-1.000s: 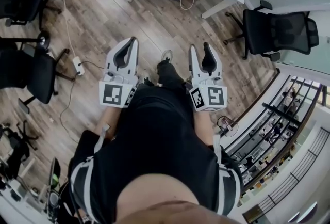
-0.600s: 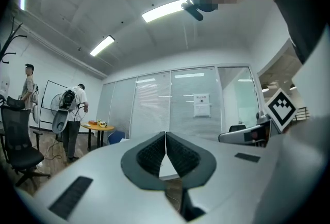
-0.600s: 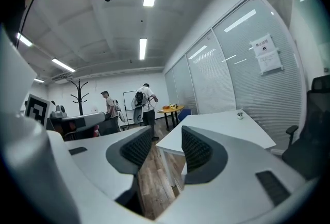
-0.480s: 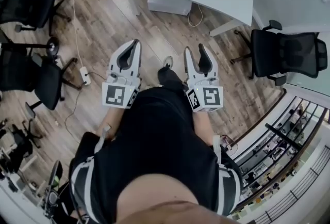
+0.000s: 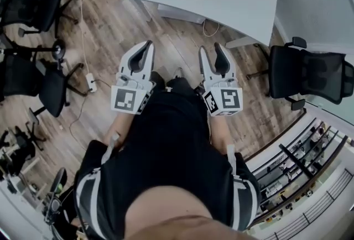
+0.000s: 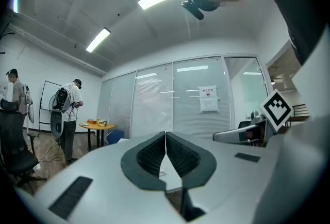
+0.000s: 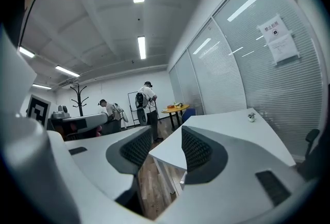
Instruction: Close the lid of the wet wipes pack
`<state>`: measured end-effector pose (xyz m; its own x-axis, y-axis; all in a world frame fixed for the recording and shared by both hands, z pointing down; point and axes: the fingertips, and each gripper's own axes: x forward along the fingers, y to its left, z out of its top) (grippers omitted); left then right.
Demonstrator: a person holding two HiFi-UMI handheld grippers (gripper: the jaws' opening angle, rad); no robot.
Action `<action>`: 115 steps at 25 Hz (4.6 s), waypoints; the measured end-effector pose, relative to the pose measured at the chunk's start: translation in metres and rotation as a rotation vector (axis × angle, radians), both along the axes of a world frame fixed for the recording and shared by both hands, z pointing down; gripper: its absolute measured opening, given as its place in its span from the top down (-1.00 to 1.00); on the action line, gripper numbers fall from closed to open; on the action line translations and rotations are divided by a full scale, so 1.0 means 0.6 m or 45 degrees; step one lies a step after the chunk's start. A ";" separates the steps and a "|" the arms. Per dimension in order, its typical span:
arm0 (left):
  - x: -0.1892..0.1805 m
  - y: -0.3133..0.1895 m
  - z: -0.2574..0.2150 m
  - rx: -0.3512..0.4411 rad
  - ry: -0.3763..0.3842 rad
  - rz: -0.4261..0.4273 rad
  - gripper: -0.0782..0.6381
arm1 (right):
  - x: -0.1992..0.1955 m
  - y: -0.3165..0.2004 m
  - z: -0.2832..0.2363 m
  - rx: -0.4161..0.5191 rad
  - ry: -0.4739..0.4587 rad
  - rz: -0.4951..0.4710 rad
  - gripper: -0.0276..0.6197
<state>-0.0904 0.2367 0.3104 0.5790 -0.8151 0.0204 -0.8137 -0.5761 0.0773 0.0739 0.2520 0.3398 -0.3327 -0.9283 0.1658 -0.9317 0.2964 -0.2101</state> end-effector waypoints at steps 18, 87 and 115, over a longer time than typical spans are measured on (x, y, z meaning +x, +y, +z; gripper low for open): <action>0.092 -0.402 0.062 -0.056 -0.044 0.158 0.72 | 0.054 -0.367 0.055 -0.096 0.025 0.075 0.32; 0.315 -0.859 0.776 -0.547 -1.466 1.318 0.56 | 0.140 -0.988 0.713 -1.242 0.420 -1.118 0.31; 0.309 -0.844 0.771 -0.543 -1.379 1.280 0.56 | 0.087 -0.813 0.650 -1.139 0.398 -0.914 0.55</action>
